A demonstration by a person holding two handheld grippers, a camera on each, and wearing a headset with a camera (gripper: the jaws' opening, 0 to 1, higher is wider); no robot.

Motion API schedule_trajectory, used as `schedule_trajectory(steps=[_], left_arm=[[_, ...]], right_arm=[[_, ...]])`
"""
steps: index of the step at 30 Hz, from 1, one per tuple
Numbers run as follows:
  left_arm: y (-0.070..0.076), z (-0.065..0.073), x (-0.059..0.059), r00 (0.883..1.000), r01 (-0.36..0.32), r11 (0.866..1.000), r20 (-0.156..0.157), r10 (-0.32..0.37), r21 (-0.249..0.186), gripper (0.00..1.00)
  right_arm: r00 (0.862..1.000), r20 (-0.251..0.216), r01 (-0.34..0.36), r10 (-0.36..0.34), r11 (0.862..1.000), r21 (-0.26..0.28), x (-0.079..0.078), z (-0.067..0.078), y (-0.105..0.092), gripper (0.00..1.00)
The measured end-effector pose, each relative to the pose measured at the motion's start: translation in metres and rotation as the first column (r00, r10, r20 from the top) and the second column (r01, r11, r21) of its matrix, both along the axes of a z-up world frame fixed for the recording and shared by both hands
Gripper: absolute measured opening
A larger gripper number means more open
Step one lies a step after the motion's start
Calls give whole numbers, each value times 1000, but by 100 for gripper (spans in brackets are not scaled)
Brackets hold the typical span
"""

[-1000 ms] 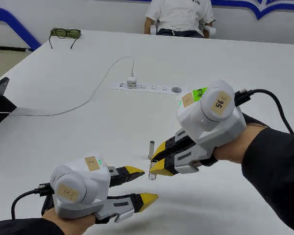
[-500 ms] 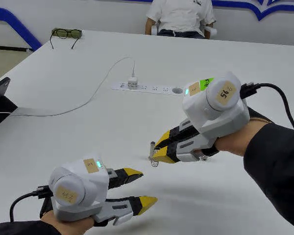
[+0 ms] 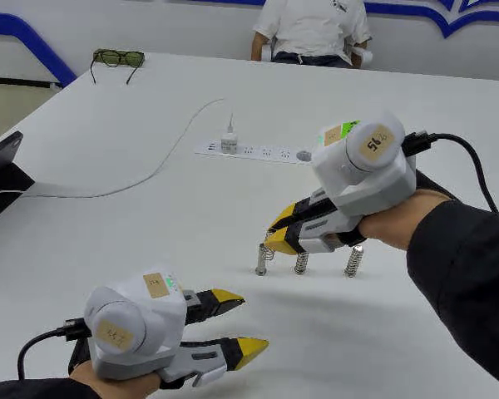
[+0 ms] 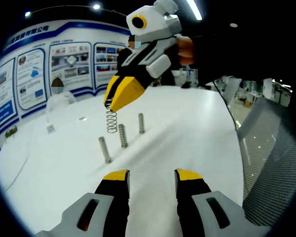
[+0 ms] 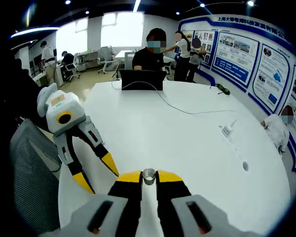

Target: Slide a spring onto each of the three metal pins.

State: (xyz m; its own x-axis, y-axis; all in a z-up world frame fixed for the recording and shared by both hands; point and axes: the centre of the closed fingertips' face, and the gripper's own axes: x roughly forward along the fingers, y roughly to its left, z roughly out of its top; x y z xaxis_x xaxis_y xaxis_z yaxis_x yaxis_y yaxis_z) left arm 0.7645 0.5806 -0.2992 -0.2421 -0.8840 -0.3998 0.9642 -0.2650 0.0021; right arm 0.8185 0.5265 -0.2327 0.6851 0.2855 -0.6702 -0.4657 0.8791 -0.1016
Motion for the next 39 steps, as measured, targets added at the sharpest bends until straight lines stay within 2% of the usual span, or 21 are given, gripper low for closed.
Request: schedule_trajectory(steps=[11,28,39], left_arm=[[1,-1,0,1000,-3,1000,-5,3,1,37],[2,-4,3,1000,-10,1000,-9,10,5,37],[3,-4,4,1000,-14,1000,-11,14,5,37]], right_arm=[[997,24,75,-75,997,-6,13,-2,-13,12],[994,-6,107,-106,994,17,23,-17,-15,12],[994,-26,110,-109,994,11,26,-28,-17,12]])
